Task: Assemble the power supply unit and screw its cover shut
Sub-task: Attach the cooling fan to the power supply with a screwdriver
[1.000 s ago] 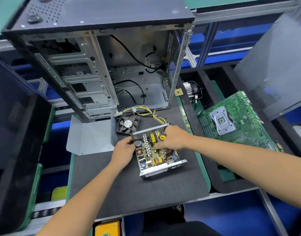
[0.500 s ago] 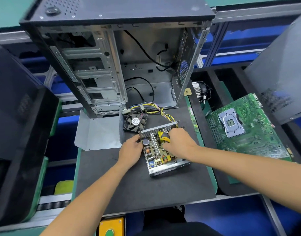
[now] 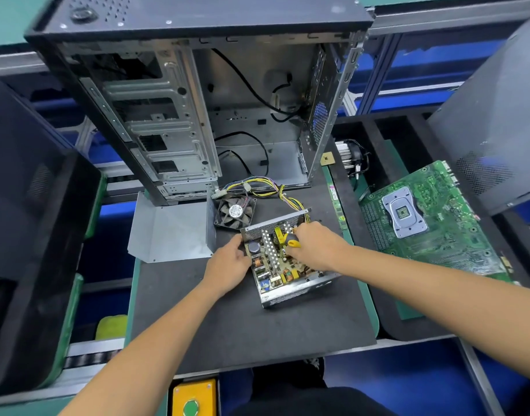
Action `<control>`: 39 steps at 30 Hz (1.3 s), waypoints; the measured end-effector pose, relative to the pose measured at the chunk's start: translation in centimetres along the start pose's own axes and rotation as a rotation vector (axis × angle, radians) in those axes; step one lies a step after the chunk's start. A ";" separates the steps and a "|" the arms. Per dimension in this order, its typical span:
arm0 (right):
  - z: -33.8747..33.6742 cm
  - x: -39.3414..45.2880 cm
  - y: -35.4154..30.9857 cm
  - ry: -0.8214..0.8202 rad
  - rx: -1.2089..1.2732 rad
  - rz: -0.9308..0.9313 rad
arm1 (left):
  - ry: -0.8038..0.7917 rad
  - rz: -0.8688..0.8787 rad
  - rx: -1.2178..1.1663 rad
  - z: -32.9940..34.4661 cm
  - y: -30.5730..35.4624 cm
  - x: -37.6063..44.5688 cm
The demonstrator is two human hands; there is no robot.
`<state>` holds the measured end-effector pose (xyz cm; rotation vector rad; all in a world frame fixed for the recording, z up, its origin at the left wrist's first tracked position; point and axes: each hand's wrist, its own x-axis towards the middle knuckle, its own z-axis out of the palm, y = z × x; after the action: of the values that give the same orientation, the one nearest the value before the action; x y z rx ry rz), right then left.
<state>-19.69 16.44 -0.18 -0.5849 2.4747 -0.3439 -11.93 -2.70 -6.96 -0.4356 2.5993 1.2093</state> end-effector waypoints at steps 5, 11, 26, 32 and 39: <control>-4.3 -0.1 -1.4 0.020 -0.120 -0.039 | 0.108 -0.124 -0.103 -0.4 0.3 -1.7; -7.4 -0.7 -6.1 0.252 0.393 -0.302 | 0.026 -0.128 -0.088 -2.2 0.9 -3.0; -8.7 0.3 -7.1 0.371 0.696 -0.269 | 0.191 -0.023 -0.587 -4.5 4.4 -2.8; -8.6 -0.3 -7.4 0.294 0.741 -0.326 | 0.195 0.079 -0.459 -4.5 4.4 -2.5; -8.4 -0.7 -8.1 0.257 0.703 -0.327 | 0.248 0.169 -0.330 -4.7 4.5 -2.4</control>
<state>-21.36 10.70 9.80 -0.6563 2.2525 -1.4167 -11.81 -3.15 -0.04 -0.4594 2.6865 1.7576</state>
